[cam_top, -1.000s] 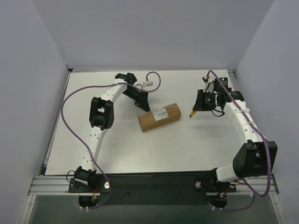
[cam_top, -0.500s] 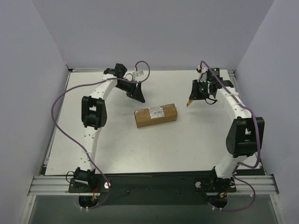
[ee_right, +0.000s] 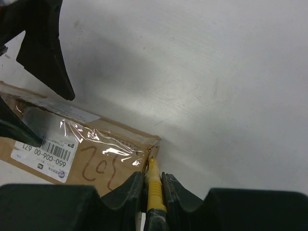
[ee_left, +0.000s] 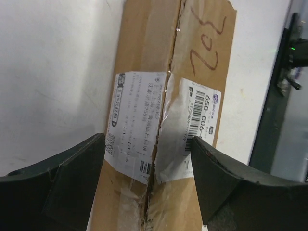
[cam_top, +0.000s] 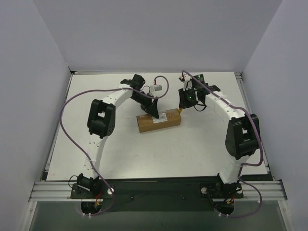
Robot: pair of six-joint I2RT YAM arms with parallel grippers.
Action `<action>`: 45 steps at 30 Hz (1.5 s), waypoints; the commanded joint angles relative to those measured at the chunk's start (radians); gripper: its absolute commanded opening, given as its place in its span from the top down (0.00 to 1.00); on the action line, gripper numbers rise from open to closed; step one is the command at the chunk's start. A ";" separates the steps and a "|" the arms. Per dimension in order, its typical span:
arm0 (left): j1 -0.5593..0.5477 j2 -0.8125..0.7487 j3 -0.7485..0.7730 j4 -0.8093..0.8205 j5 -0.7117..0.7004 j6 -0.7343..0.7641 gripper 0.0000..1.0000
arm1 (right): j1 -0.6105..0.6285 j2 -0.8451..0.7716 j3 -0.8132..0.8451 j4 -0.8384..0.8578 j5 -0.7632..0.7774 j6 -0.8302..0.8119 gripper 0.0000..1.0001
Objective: Unpack the express box
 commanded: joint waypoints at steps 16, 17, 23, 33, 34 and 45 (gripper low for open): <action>-0.008 -0.345 -0.648 0.353 -0.138 -0.333 0.34 | 0.120 -0.330 -0.193 0.212 0.224 0.032 1.00; -0.010 -0.352 -0.657 0.360 -0.142 -0.345 0.34 | 0.147 -0.337 -0.214 0.229 0.243 0.028 1.00; -0.022 -0.382 -0.734 0.406 -0.173 -0.413 0.36 | 0.288 -0.374 -0.323 0.338 0.306 -0.025 1.00; -0.021 -0.396 -0.763 0.414 -0.176 -0.414 0.39 | 0.347 -0.386 -0.352 0.338 0.338 -0.103 1.00; -0.021 -0.396 -0.765 0.414 -0.175 -0.411 0.39 | 0.347 -0.383 -0.351 0.341 0.333 -0.114 1.00; -0.019 -0.385 -0.758 0.408 -0.168 -0.402 0.41 | 0.278 -0.314 -0.297 0.322 0.291 -0.122 1.00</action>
